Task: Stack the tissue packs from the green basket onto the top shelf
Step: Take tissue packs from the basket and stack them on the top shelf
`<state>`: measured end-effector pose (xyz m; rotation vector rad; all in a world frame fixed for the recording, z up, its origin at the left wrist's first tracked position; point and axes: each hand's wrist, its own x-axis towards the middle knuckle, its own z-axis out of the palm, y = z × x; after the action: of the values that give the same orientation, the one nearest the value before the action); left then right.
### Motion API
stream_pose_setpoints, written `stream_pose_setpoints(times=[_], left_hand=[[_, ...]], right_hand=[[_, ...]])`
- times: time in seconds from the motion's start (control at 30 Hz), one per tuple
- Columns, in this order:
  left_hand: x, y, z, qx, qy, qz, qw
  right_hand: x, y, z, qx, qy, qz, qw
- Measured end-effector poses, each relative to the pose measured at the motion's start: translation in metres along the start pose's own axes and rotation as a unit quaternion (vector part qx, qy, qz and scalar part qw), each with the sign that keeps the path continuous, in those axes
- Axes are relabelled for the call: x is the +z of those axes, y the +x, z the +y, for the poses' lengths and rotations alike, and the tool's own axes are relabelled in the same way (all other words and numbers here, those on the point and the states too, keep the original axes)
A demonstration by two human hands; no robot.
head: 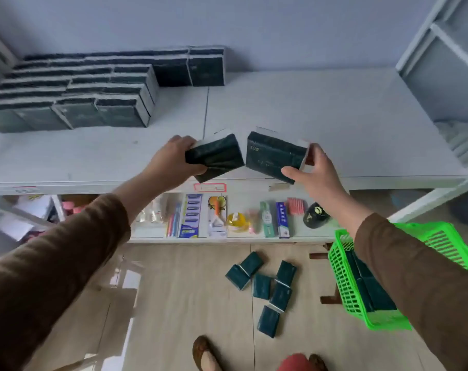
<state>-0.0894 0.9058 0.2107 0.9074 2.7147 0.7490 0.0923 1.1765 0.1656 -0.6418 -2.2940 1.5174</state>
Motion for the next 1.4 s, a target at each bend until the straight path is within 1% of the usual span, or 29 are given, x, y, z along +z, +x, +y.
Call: stream_pose_setpoints(times=[0.13,0.27,0.33,0.47,0.6,0.73,0.8,0.87,0.97,1.13,1.3,1.4], left_hand=[[-0.046,0.028,-0.053,0.007,0.022,0.009,1.000],[-0.072,0.078,-0.089,-0.005,0.048,0.027,0.998],[-0.079,0.110,-0.101,-0.004,0.057,0.040,0.998],[-0.087,0.184,-0.114,0.034,0.089,0.049,0.994],[-0.090,0.258,-0.130,0.062,0.139,0.060,0.987],[-0.090,0.312,-0.149,0.075,0.207,0.036,0.975],[-0.089,0.331,-0.157,0.079,0.251,0.038,0.964],[-0.087,0.344,-0.164,0.082,0.292,0.045,0.952],[-0.083,0.355,-0.171,0.081,0.306,0.048,0.947],[-0.076,0.358,-0.178,0.081,0.313,0.057,0.945],[-0.078,0.344,-0.171,0.066,0.340,0.043,0.937],[-0.079,0.318,-0.162,0.079,0.315,0.060,0.944]], right_hand=[[0.065,0.034,-0.028,0.018,0.008,0.003,1.000],[0.104,0.081,-0.046,0.020,0.016,0.014,1.000],[0.118,0.109,-0.048,0.023,0.021,0.022,0.999],[0.141,0.173,-0.045,0.029,0.028,0.041,0.998],[0.158,0.243,-0.035,0.047,0.031,0.025,0.998],[0.169,0.305,-0.028,0.051,0.017,0.012,0.998],[0.174,0.331,-0.025,0.051,0.005,0.012,0.999],[0.180,0.350,-0.022,0.049,-0.010,0.004,0.999],[0.195,0.368,-0.019,0.048,-0.036,0.002,0.998],[0.218,0.379,-0.014,0.050,-0.090,0.084,0.991],[0.214,0.364,-0.020,0.072,-0.082,0.089,0.990],[0.203,0.336,-0.030,0.066,-0.117,0.092,0.987]])
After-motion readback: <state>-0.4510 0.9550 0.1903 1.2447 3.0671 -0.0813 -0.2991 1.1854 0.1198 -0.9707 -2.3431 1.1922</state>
